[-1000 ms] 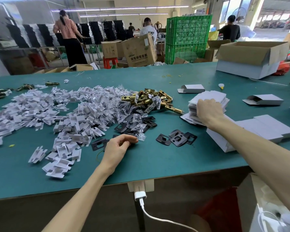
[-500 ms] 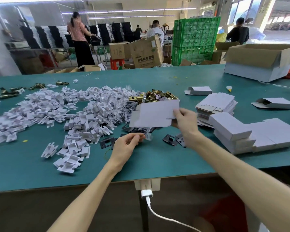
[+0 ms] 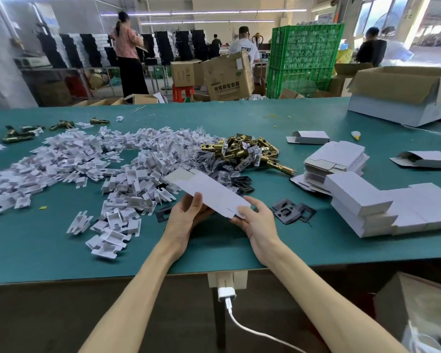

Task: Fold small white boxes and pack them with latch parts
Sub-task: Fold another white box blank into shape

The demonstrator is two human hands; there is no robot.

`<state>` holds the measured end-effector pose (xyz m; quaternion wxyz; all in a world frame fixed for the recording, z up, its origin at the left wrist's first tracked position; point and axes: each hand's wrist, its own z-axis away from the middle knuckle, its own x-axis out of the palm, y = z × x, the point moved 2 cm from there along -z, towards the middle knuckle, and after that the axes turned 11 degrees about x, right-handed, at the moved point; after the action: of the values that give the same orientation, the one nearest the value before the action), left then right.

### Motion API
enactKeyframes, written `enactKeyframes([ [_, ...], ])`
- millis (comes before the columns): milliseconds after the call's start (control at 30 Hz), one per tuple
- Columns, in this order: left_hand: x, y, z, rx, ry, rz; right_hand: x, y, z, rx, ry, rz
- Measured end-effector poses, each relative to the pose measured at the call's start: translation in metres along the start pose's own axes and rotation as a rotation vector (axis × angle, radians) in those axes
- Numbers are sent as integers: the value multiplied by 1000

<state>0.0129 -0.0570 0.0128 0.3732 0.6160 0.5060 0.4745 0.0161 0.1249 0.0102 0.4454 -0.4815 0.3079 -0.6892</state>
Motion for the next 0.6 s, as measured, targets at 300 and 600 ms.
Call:
enactKeyframes([
  [300,0,12,3,-62,-57,263,1,1,7,-41,-113,67],
  [600,-5,17,0,-79,57,379,7,6,5,-152,-173,240],
])
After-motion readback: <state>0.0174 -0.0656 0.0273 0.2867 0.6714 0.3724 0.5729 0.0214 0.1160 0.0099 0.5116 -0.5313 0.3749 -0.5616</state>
